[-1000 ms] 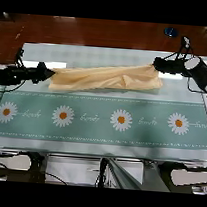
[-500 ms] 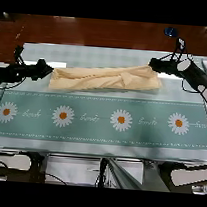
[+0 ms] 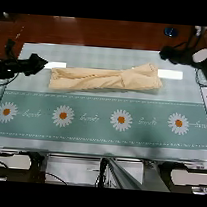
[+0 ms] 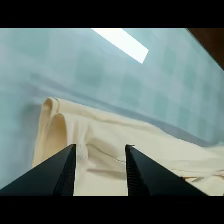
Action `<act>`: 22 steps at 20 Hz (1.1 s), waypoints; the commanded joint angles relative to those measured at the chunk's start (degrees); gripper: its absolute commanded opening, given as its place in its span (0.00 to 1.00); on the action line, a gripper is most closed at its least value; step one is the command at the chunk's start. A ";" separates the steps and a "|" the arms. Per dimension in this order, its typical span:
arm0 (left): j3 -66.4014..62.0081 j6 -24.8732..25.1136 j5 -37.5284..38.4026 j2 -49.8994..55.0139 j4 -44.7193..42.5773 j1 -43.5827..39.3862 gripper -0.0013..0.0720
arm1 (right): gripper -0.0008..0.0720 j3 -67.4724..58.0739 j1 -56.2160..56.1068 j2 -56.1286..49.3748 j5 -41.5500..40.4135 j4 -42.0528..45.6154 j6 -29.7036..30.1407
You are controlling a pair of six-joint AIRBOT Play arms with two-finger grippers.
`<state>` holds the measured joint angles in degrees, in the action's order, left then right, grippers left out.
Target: Fold the shirts.
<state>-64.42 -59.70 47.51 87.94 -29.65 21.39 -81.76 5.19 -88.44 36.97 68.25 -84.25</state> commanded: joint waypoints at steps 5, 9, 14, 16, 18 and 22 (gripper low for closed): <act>-1.16 -0.04 13.62 -5.44 -6.40 3.54 0.54 | 0.80 -12.09 13.92 -5.95 33.53 1.99 7.76; -1.14 -0.20 17.51 -5.33 -6.45 0.96 0.54 | 0.81 -12.09 14.93 -13.22 37.40 -9.29 13.90; -1.14 -0.17 17.51 -5.20 -7.21 -1.73 0.54 | 0.82 -12.09 14.82 -20.13 37.48 -20.94 18.25; -1.14 -0.22 17.51 -5.03 -8.59 -2.56 0.54 | 0.82 -12.09 14.82 -22.40 37.38 -26.88 19.76; -1.14 -1.27 17.49 -4.85 -10.47 -2.99 0.54 | 0.82 -12.09 14.82 -24.30 37.27 -31.15 19.87; -1.14 -2.16 17.51 -4.35 -11.98 -3.32 0.54 | 0.81 -12.09 13.84 -26.25 35.21 -31.28 19.61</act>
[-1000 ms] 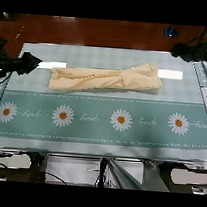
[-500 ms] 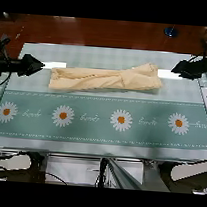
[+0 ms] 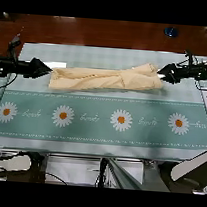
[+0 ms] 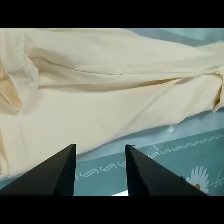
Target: Fold the shirts.
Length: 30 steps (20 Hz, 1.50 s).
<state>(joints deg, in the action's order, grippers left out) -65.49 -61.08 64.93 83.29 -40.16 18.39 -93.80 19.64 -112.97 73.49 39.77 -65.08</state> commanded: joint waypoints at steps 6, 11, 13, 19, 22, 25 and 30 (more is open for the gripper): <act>-0.07 -1.20 0.09 0.39 -1.49 -0.33 0.54 | 0.80 -0.04 -5.57 -2.75 -8.68 1.03 -4.00; -0.07 -1.20 0.09 0.39 -1.46 -0.33 0.54 | 0.45 -0.07 -10.23 -4.66 -8.90 1.92 -4.74; -0.07 -1.20 0.13 0.39 -1.46 -0.33 0.54 | 0.09 -1.14 -10.58 -4.28 -8.02 1.73 -4.52; -0.09 -1.22 1.90 0.37 1.77 -1.70 0.44 | 0.04 -6.36 -9.44 3.69 0.31 6.88 -6.25; -0.09 -4.59 2.69 0.39 8.39 -6.54 0.37 | 0.04 -6.36 -9.46 11.15 3.61 16.92 -8.72; -0.09 -4.61 -0.81 0.39 13.09 -15.13 0.06 | 0.04 -6.36 -8.96 16.94 5.62 22.60 -10.58; -0.11 -5.75 -15.50 1.01 19.19 -32.61 0.05 | 0.04 -6.34 -9.18 20.48 11.87 26.75 -12.76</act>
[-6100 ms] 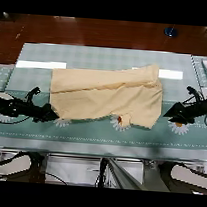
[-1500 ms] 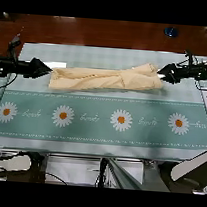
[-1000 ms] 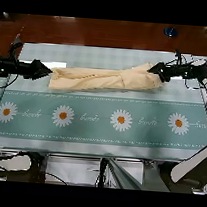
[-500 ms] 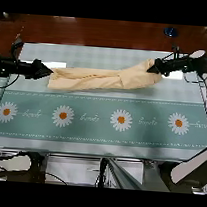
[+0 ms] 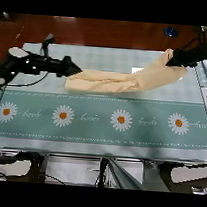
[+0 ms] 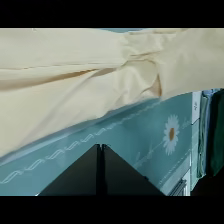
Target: Fold the shirts.
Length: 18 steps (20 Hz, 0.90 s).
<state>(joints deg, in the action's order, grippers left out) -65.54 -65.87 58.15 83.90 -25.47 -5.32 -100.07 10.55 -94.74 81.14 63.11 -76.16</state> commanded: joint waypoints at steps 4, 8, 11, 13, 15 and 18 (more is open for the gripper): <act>-0.09 -5.55 -16.35 2.78 4.76 -19.06 0.05 | 0.04 -0.09 -0.15 2.49 7.78 3.23 -3.43; -1.36 -8.48 -18.56 7.43 5.05 -24.26 0.05 | 0.04 -0.07 -1.60 5.14 11.45 3.41 -3.61; -5.11 -9.92 -18.53 11.93 5.29 -27.43 0.05 | 0.04 -0.07 -3.26 8.28 12.09 3.48 -4.07; -8.02 -9.92 -18.53 14.38 5.46 -29.03 0.05 | 0.04 -0.07 -4.79 10.10 13.31 3.56 -4.20; -10.73 -10.78 -18.53 16.59 5.57 -30.03 0.05 | 0.04 -0.07 -6.47 11.52 13.86 3.98 -4.59; -12.83 -12.48 -18.49 19.39 5.57 -30.62 0.05 | 0.04 -0.07 -8.74 13.68 13.84 4.85 -5.35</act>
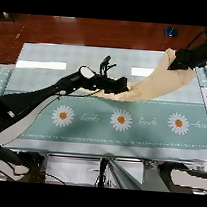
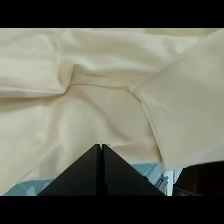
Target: Fold the shirts.
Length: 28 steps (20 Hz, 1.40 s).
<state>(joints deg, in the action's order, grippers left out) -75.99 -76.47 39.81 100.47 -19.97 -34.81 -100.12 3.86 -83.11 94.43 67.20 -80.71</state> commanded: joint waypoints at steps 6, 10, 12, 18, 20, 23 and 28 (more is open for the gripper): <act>-2.40 -5.14 3.10 7.17 0.13 -2.03 0.05 | 0.04 -0.04 -5.44 7.67 0.55 0.61 -3.56; -4.52 -5.31 2.84 8.76 0.55 -4.37 0.05 | 0.04 -0.04 -8.85 9.86 0.50 0.68 -5.79; -7.21 -5.33 2.86 10.56 0.79 -5.79 0.05 | 0.04 -0.02 -10.21 10.01 0.17 0.85 -6.21; -8.74 0.46 9.84 5.38 -3.58 3.30 0.05 | 0.04 -0.02 -10.49 9.99 0.26 4.87 -7.72; -8.74 1.01 14.78 -0.39 -11.30 10.45 0.05 | 0.04 0.15 -10.51 9.94 0.26 6.95 -8.41; -8.76 1.05 18.99 -11.15 -20.17 22.29 0.05 | 0.04 2.51 -10.49 9.94 1.31 9.66 -8.68; -8.74 4.55 22.73 -26.43 -21.09 39.08 0.05 | 0.04 5.99 -10.51 9.94 3.98 18.25 -9.84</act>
<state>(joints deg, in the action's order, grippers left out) -84.68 -73.89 59.48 81.97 -38.57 -4.58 -95.74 -6.57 -73.19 97.58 81.32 -89.47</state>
